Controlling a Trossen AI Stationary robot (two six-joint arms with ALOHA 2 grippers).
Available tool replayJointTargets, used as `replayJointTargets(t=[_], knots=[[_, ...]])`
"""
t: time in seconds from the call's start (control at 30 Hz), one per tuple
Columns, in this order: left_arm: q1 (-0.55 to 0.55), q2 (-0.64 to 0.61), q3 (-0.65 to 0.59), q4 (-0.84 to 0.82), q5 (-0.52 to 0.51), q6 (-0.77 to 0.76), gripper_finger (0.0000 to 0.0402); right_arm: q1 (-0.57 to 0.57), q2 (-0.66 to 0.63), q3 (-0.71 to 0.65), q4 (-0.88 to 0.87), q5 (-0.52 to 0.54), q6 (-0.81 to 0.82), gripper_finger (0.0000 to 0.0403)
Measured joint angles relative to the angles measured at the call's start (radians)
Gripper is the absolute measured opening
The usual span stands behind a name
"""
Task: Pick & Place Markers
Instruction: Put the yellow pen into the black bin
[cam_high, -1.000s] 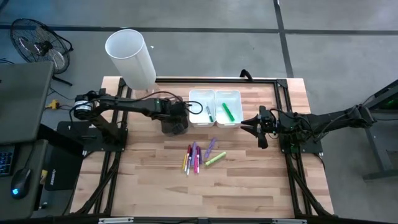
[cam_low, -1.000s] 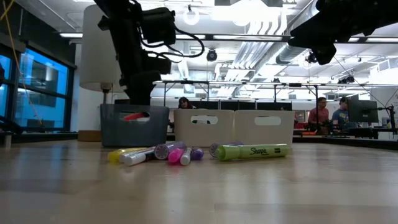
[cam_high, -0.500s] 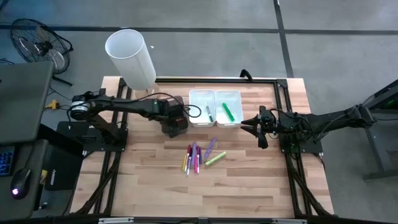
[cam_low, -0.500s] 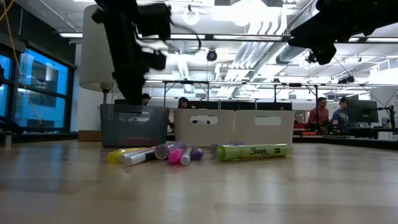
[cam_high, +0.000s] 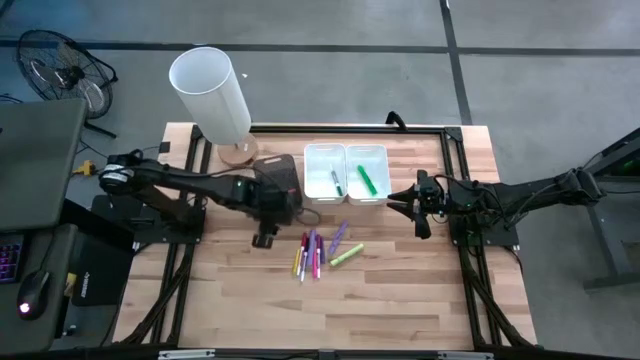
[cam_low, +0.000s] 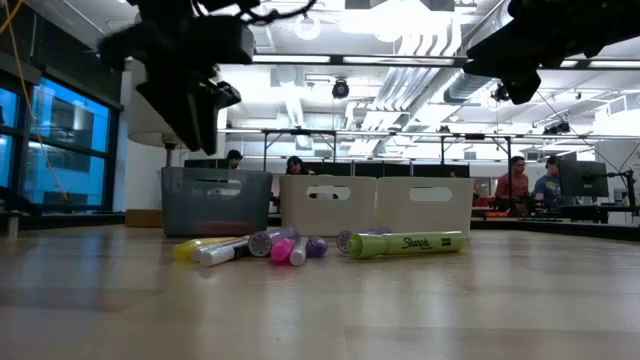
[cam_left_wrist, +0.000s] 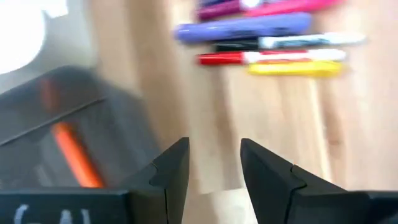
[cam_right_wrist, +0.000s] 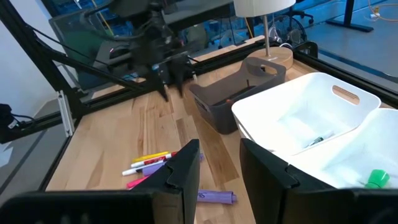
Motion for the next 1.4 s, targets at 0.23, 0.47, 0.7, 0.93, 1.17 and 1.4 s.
replayJointTargets(t=[0.23,0.47,0.7,0.93,1.17,1.4], knots=[[-0.132,0.041,-0.001,0.023,0.029,0.157,0.0140,0.000,0.000,0.000,0.000,0.000,0.000,0.0103],[-0.195,0.097,0.000,0.091,0.046,0.542,0.0140,0.000,0.000,0.000,0.000,0.000,0.000,0.0103],[-0.201,0.172,0.000,0.204,0.051,0.819,0.0140,0.000,0.000,0.000,0.001,0.000,0.000,0.0103],[-0.201,0.254,0.000,0.317,0.048,0.947,0.0140,0.000,0.000,0.000,0.000,0.000,0.000,0.0103],[-0.199,0.290,0.000,0.291,0.024,0.774,0.0140,0.000,0.000,0.000,0.000,0.000,0.000,0.0103],[-0.199,0.290,0.000,0.280,0.015,-0.001,0.0140,0.000,0.000,0.000,0.000,0.000,0.000,0.0103]])
